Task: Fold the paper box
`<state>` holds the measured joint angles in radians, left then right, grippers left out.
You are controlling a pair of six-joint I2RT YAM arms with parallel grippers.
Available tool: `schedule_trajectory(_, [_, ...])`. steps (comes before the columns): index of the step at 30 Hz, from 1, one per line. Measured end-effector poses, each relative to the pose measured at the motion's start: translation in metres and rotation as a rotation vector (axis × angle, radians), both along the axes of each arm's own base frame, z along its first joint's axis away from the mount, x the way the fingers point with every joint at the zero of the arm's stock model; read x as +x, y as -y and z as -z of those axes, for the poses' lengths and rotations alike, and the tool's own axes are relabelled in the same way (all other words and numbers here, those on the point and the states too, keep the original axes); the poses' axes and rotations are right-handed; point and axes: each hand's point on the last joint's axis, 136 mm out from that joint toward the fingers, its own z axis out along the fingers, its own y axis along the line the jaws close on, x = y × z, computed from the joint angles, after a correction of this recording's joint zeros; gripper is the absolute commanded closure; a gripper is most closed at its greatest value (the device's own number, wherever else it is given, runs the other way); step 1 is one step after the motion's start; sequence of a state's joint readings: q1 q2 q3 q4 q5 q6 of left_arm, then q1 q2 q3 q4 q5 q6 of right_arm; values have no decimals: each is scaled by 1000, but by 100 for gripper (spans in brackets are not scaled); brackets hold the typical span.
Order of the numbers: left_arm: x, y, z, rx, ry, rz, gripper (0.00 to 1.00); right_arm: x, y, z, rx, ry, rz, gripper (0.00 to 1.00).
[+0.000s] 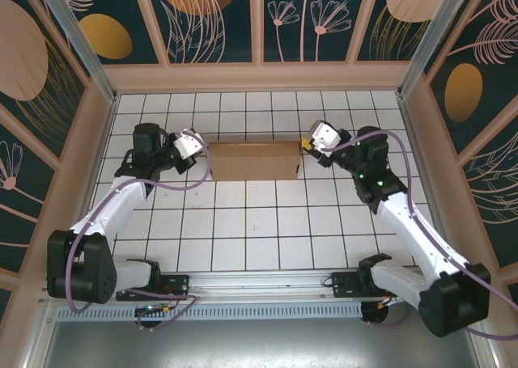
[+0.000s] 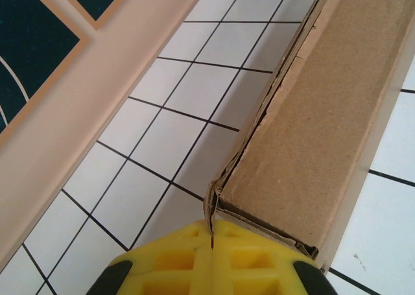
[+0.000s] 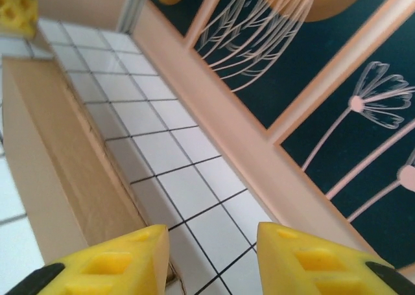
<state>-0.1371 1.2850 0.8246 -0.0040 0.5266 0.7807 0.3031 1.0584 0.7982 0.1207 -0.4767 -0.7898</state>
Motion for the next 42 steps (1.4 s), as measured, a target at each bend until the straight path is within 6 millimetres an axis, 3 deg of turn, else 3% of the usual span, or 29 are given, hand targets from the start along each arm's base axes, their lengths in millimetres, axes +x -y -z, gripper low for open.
schedule_trajectory(3, [0,0,-1,-1,2,-1,100,13,15,21,-46,-52,-69,51])
schedule_trajectory(5, [1,0,-1,-6,-4,-4,100,23,20,23,-62,-81,-108,48])
schedule_trajectory(10, [2,1,3,-23,-25,-10,100,28,8,18,-66,-112,-213,49])
schedule_trajectory(17, [2,2,2,-36,-31,-10,100,26,-3,51,-104,-221,-255,54])
schedule_trajectory(22, [1,2,2,-40,-34,-10,100,30,-1,61,-132,-245,-227,57])
schedule_trajectory(30, [1,2,3,-41,-38,-10,100,34,7,76,-176,-247,-180,66])
schedule_trajectory(42, [2,4,4,-45,-44,-4,100,32,-1,81,-197,-250,-191,90])
